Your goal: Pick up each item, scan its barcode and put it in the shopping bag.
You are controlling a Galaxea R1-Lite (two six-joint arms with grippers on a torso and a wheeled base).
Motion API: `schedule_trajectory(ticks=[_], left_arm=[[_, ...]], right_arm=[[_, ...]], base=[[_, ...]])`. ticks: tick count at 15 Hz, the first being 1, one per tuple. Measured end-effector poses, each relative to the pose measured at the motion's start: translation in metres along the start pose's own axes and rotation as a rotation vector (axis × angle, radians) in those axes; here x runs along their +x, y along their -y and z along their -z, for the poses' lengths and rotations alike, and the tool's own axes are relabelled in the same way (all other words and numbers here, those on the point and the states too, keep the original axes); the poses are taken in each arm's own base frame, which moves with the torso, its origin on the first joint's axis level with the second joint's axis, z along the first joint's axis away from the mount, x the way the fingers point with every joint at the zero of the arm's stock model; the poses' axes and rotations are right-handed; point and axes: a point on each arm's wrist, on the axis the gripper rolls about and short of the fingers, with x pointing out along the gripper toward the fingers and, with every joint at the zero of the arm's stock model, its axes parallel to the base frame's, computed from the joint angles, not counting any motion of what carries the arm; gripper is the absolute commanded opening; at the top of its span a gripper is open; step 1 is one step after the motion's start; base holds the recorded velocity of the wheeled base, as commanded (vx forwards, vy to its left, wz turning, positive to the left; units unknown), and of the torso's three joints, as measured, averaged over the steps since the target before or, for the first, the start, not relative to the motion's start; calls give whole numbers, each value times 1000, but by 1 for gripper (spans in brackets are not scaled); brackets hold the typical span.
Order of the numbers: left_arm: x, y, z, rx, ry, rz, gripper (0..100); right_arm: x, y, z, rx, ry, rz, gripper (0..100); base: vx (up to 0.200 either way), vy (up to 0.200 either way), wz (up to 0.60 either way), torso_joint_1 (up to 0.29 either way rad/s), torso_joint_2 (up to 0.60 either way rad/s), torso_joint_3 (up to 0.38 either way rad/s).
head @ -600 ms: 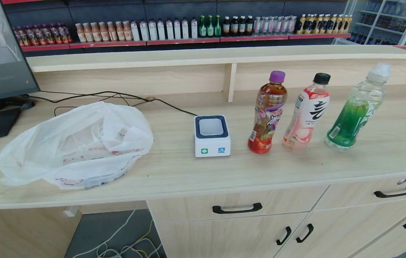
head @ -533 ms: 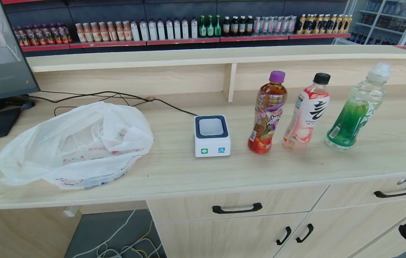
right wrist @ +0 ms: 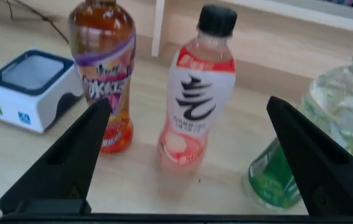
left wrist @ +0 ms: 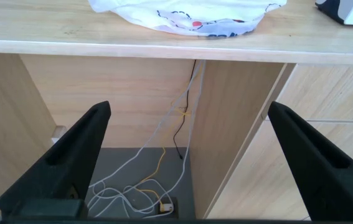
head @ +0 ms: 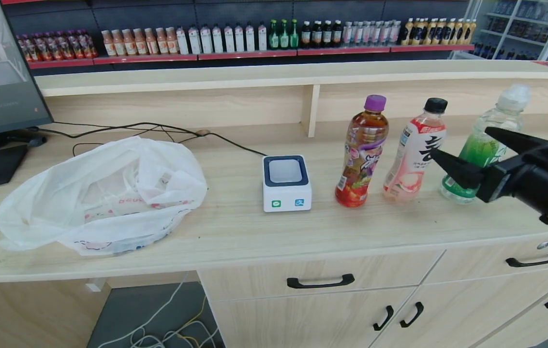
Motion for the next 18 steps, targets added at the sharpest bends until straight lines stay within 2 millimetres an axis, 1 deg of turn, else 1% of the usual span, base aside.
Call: schedule_trajectory(ticks=[1,2,4,6,8,10,13,15,18], left_arm=[[0,0,0,0,0,0,100],[0,0,0,0,0,0,100],[0,0,0,0,0,0,100],[0,0,0,0,0,0,100],[0,0,0,0,0,0,100],[0,0,0,0,0,0,100],[0,0,0,0,0,0,100],[0,0,0,0,0,0,100],[0,0,0,0,0,0,100]], right_arm=[[18,-6,0,37,34,5,100],[28,-18,4,83,18,4,100],[40,-42,4,145,11,-4,100],[47,-56,4,165,38,-26,100],[47,-62,7,185,48,19,100],[45,-70,4,229,67,8,100],[40,-73,12,231,48,0,100],[40,-75,16,229,43,-1,100],[42,-79,30,225,0,-6,100]], base=[[0,0,0,0,0,0],[0,0,0,0,0,0],[0,0,0,0,0,0],[0,0,0,0,0,0],[0,0,0,0,0,0],[0,0,0,0,0,0],[0,0,0,0,0,0],[0,0,0,0,0,0],[0,0,0,0,0,0]])
